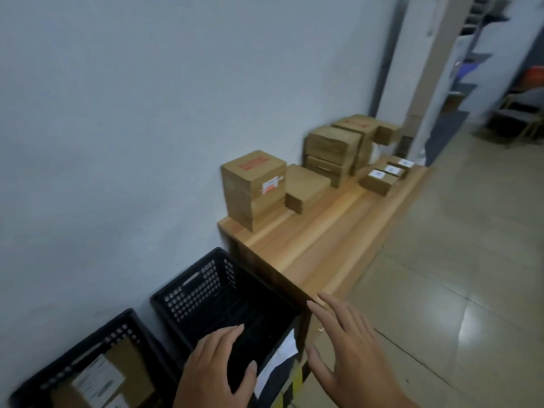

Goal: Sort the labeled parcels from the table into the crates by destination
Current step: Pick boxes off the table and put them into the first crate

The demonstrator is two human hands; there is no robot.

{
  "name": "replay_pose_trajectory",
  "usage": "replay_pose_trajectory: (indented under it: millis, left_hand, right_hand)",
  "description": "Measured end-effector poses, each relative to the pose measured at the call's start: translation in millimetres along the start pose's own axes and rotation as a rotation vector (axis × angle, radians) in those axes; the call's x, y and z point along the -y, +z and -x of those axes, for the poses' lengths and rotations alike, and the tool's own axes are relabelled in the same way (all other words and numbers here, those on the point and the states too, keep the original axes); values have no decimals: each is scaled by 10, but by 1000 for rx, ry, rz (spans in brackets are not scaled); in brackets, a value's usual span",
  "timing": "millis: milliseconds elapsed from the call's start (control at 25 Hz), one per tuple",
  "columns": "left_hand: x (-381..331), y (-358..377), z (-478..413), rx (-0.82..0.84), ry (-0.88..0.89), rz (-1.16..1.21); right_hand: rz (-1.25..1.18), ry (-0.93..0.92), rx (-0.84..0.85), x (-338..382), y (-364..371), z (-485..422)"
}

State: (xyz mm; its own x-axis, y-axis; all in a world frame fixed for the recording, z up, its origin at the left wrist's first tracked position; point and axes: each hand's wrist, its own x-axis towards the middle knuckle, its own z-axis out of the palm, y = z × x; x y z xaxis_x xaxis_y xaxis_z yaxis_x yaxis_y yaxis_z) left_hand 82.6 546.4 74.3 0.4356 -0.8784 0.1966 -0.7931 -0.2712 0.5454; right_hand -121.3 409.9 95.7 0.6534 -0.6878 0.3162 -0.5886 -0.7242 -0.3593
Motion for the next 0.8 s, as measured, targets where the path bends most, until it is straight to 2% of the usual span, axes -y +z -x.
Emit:
replay_pose_trajectory:
  millis: [240, 400, 560, 800]
  left_hand:
    - [-1297, 984, -712, 40, 7, -91]
    - [-1896, 1411, -1114, 107, -36, -146]
    - [-2108, 1754, -1601, 106, -3, -194]
    - [-2018, 2259, -2459, -7, -78, -180]
  right_hand:
    - [-5, 31, -9, -1636, -392, -130]
    - [-8, -12, -26, -2457, -632, -216]
    - [94, -54, 0, -3067, -745, -479]
    - [150, -115, 60, -3739, -595, -1241]
